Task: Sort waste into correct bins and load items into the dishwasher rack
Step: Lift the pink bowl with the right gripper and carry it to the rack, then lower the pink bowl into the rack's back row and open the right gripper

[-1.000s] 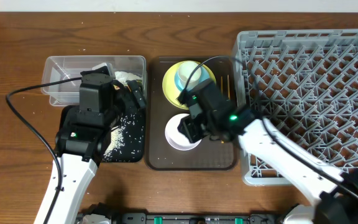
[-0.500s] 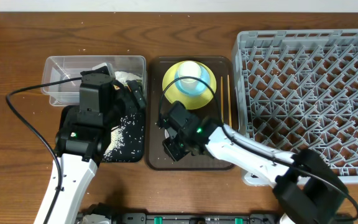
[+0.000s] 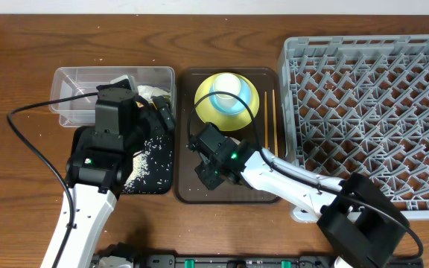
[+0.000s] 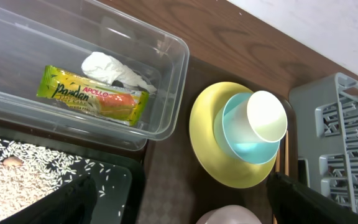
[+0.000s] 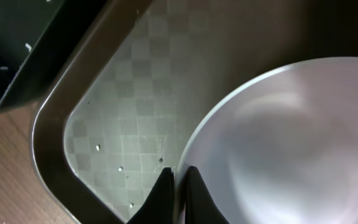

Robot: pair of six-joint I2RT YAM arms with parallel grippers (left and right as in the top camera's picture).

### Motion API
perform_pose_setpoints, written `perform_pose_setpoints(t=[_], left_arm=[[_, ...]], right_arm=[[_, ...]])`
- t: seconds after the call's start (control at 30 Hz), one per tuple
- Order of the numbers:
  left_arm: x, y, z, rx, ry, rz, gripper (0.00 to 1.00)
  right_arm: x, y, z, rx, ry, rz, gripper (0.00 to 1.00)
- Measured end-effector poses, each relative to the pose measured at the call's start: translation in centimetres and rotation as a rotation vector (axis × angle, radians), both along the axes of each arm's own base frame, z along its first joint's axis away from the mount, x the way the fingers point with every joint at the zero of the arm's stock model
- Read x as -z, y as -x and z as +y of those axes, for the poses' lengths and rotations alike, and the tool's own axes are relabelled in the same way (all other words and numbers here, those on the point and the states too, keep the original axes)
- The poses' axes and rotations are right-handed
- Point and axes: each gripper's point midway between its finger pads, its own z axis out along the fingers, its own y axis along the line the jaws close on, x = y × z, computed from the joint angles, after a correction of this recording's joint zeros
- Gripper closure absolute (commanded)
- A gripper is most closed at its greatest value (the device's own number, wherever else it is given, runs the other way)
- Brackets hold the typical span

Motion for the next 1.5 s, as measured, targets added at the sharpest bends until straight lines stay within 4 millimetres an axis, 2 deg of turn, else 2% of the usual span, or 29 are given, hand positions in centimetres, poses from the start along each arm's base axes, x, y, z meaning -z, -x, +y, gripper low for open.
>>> perform_pose_setpoints(t=[0.13,0.23,0.33,0.43,0.53,0.57,0.7,0.77,0.9,1.0,1.1,1.3,1.5], left_arm=[[0.0,0.0,0.0,0.000,0.000,0.000,0.10],[0.0,0.0,0.0,0.000,0.000,0.000,0.10],[0.0,0.0,0.0,0.000,0.000,0.000,0.10],[0.0,0.0,0.0,0.000,0.000,0.000,0.10],[0.0,0.0,0.0,0.000,0.000,0.000,0.10],[0.0,0.0,0.0,0.000,0.000,0.000,0.10],[0.0,0.0,0.0,0.000,0.000,0.000,0.10],[0.0,0.0,0.0,0.000,0.000,0.000,0.10],[0.0,0.0,0.0,0.000,0.000,0.001,0.10],[0.0,0.0,0.0,0.000,0.000,0.000,0.10],[0.0,0.0,0.0,0.000,0.000,0.000,0.10],[0.0,0.0,0.0,0.000,0.000,0.000,0.10],[0.0,0.0,0.0,0.000,0.000,0.000,0.10]], right_arm=[[-0.3,0.0,-0.2,0.002,0.004,-0.007,0.99],[-1.7,0.0,-0.6,0.007,-0.001,-0.019,0.99],[-4.9,-0.4,-1.6,0.033,-0.050,-0.037,0.99],[-9.9,-2.4,-2.9,0.092,-0.162,-0.099,0.99],[-15.8,-5.3,-5.4,0.175,-0.313,-0.192,0.99],[-18.3,-6.6,-7.0,0.215,-0.379,-0.238,0.99],[-24.2,-10.4,-11.6,0.300,-0.567,-0.357,0.99],[-26.4,-12.3,-14.1,0.317,-0.654,-0.407,0.99],[-29.0,-15.6,-18.4,0.297,-0.813,-0.477,0.99],[-29.3,-17.4,-20.2,0.247,-0.896,-0.491,0.99],[-28.2,-18.9,-21.1,0.180,-0.970,-0.470,0.99],[-23.6,-21.7,-22.6,0.096,-1.060,-0.403,0.99],[-18.6,-23.0,-23.2,0.076,-1.113,-0.300,0.99]])
